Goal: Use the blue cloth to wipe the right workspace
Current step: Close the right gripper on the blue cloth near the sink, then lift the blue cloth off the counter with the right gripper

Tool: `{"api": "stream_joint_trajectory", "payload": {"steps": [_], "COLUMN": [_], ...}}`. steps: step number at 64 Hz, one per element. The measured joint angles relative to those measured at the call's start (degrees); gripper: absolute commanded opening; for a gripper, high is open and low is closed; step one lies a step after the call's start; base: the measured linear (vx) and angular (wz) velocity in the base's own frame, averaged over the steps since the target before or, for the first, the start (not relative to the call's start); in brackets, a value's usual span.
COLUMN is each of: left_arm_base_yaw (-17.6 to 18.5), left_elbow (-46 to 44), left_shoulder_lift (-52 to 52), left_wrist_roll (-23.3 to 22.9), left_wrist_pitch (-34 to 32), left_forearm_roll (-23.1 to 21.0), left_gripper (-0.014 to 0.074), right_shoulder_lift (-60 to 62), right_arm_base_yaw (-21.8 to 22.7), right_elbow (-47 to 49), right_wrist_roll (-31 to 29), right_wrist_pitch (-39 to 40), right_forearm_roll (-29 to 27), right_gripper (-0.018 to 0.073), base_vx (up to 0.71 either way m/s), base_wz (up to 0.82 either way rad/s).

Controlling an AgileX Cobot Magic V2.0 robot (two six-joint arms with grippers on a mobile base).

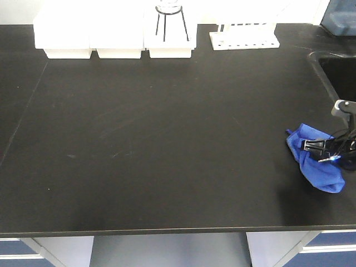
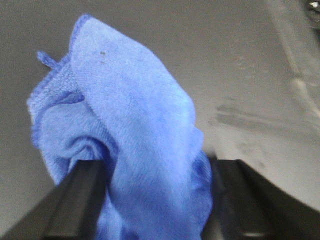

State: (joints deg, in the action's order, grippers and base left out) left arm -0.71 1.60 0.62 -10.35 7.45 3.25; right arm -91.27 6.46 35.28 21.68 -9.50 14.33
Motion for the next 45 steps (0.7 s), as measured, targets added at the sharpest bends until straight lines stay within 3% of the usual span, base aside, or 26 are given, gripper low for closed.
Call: {"api": "stream_joint_trajectory", "payload": {"steps": [13, 32, 45], "left_arm_base_yaw": [0.0, 0.0, 0.0], "left_elbow": [0.0, 0.0, 0.0], "left_shoulder_lift": [0.0, 0.0, 0.0], "left_wrist_roll": [0.0, 0.0, 0.0], "left_wrist_pitch": [0.0, 0.0, 0.0], "left_forearm_roll": [0.0, 0.0, 0.0], "left_gripper": [-0.0006, -0.0006, -0.0006], "right_shoulder_lift": [-0.17, 10.66, 24.73], "right_arm_base_yaw": [0.0, -1.55, -5.16], "right_elbow": [0.06, -0.2, -0.2], "right_wrist_roll": [-0.62, -9.47, -10.65], "right_wrist_pitch": [-0.72, -2.12, -4.56], "right_forearm_roll": [0.05, 0.1, 0.1], "right_gripper": [-0.0012, -0.0008, -0.0008], "base_vx": [0.0, 0.0, 0.0], "base_wz": [0.0, 0.0, 0.0]}}
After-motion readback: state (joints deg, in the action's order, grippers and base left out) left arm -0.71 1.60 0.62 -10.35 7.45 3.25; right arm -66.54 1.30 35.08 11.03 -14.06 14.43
